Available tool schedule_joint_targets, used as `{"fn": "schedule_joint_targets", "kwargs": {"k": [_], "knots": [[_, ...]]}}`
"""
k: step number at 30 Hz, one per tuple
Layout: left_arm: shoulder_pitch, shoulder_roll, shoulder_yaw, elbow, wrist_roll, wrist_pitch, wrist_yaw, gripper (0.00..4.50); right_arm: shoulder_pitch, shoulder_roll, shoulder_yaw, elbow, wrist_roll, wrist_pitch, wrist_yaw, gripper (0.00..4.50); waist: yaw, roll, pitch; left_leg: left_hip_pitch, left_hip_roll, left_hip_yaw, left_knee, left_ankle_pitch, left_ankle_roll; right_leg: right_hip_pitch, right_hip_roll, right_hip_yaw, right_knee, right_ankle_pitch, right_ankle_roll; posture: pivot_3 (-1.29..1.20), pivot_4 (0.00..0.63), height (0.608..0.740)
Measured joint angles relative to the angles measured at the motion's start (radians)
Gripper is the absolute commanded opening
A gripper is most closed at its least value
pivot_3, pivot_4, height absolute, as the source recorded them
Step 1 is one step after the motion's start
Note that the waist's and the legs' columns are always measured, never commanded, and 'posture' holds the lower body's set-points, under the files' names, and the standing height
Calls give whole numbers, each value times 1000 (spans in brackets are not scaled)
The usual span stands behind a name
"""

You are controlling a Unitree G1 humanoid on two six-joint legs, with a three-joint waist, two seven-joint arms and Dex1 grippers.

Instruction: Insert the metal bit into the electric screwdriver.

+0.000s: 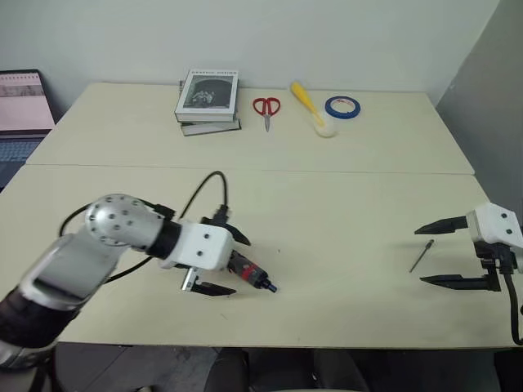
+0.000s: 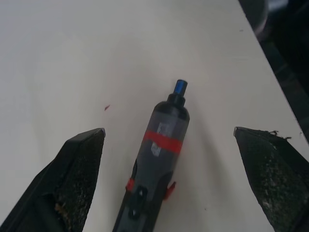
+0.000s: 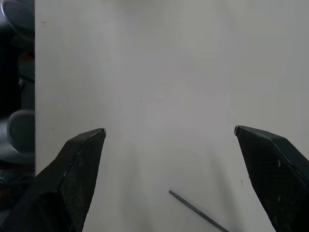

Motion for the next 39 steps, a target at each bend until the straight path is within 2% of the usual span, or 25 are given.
{"fn": "schedule_joint_targets", "kwargs": {"k": [5, 14, 19, 22, 27, 33, 39], "knots": [[-90, -77, -92, 74, 86, -63, -51, 4464, 10, -18, -18, -87, 41, 122, -8, 4500, 2, 0, 0, 0, 0, 0, 1, 0, 0, 0, 0, 0, 0, 0, 1, 0, 150, 740], [-127, -137, -185, 169, 198, -140, -97, 4464, -2, -18, -44, -180, 159, 220, 12, 4500, 2, 0, 0, 0, 0, 0, 1, 0, 0, 0, 0, 0, 0, 1, 1, 0, 150, 740], [-159, -174, -200, 209, 235, -167, -103, 4464, -132, 21, -44, -194, 252, 234, 3, 4500, 1, -1, 0, 0, 0, -1, 1, 0, 0, 0, 0, 0, 0, 1, 2, 0, 150, 740], [-158, -182, -204, 233, 245, -175, -109, 4464, -146, 38, -45, -183, 275, 218, 21, 4500, 2, -1, 0, -1, 0, -1, 1, 0, 0, 0, 0, 0, 0, 1, 2, 0, 150, 740], [-158, -194, -205, 246, 260, -193, -121, 4464, -102, 38, -112, -170, 286, 198, 81, 4500, 8, -1, 0, -1, 0, -1, 1, 0, 0, 0, 0, -1, 0, 1, 2, 0, 150, 740], [-159, -222, -209, 280, 273, -213, -123, 4464, -22, 71, -192, -232, 343, 197, 95, 4500, 13, -1, 0, -1, 0, -1, 2, 0, 0, 1, 0, -1, 0, 1, 2, 0, 150, 740], [-160, -250, -214, 320, 289, -227, -122, 4464, 47, 84, -236, -247, 329, 171, 105, 4500, 14, -1, -1, 0, 0, -1, 2, 0, 1, 1, 0, 0, 1, 2, 3, 0, 150, 740]]}}
